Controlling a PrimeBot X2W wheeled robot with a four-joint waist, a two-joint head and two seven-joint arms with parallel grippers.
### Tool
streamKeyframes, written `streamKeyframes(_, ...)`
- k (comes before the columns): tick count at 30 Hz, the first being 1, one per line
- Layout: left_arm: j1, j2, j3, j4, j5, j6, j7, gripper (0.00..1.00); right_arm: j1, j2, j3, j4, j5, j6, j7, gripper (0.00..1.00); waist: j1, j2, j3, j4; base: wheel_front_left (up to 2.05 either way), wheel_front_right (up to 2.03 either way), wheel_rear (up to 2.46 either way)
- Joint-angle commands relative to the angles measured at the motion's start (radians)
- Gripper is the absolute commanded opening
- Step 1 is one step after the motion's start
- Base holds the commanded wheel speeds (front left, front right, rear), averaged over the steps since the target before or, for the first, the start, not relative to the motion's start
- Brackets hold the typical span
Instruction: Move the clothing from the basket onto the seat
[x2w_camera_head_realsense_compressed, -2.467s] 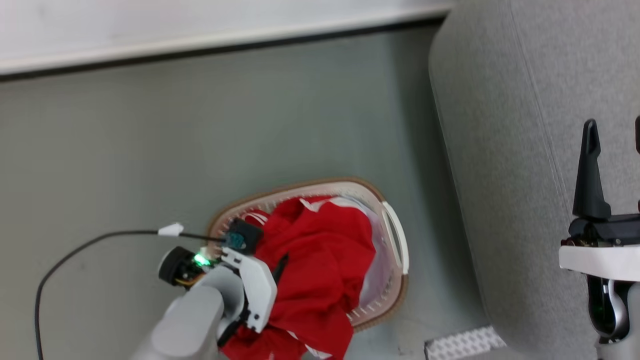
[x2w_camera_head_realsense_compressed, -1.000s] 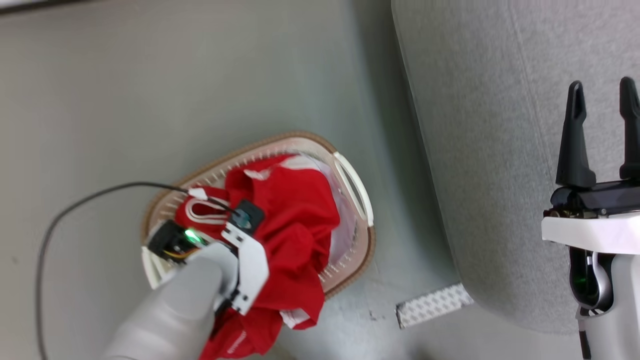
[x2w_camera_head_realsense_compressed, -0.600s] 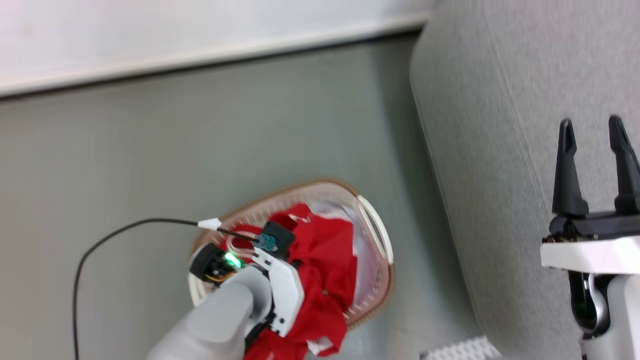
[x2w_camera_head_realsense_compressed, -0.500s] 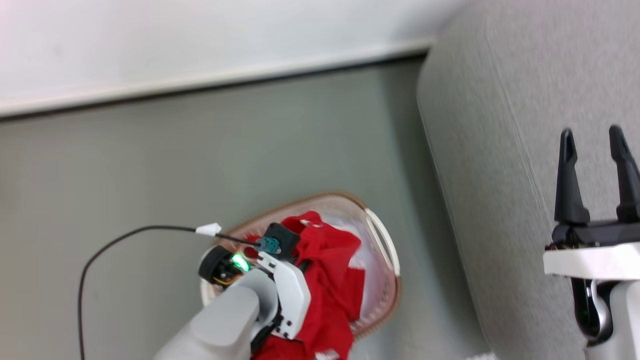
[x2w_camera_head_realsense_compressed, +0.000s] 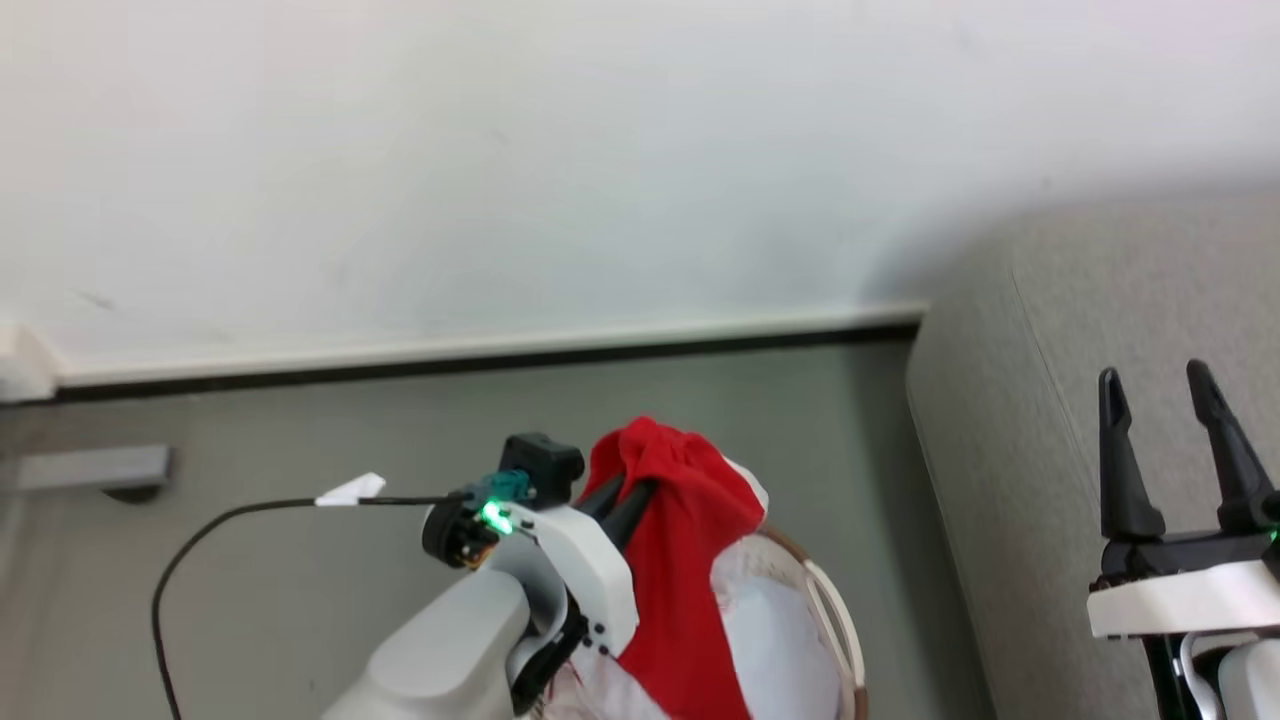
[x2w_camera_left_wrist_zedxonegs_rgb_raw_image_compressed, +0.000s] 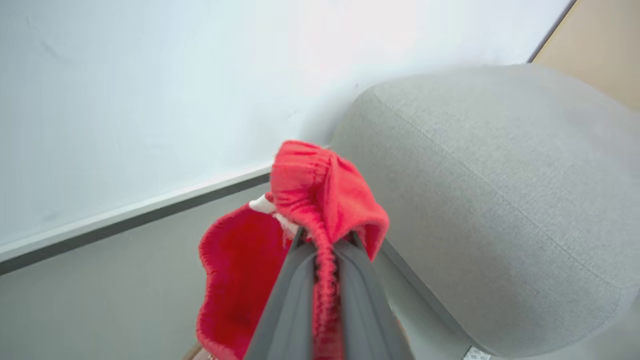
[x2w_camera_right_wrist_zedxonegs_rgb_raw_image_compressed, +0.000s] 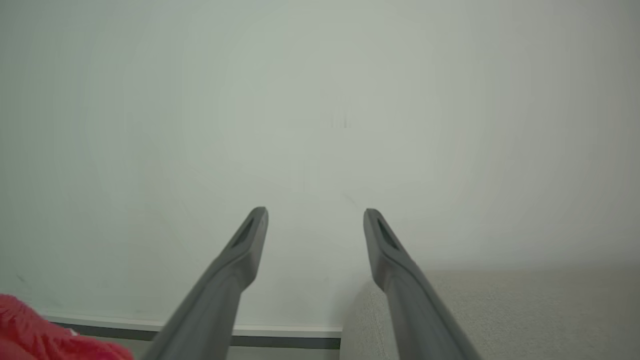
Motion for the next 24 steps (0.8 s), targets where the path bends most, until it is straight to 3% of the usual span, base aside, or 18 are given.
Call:
streamKeyframes(1,0.005,0.014,0.014,-0.03,-0.008,0.004,-0.01,0.0,0.021,-0.012,0.003,0.006,0.006,-0.002,-0.003,1.0,0.0002,0.0,-0.072,0.05,0.0,0.0,0.0)
streamKeyframes(13,-0.066,0.126,0.087,-0.348,0.006,0.087,0.012,0.0,0.079,-0.008,0.072,0.034,0.04,-0.002,-0.003,1.0,0.0002,0.0,-0.145,0.082,0.0,0.0,0.0)
streamKeyframes(24,-0.061,0.164,0.11,-0.511,-0.022,0.147,0.085,0.0,0.066,-0.015,0.168,0.029,0.061,-0.002,-0.003,1.0,0.0002,0.0,-0.147,0.077,0.0,0.0,0.0)
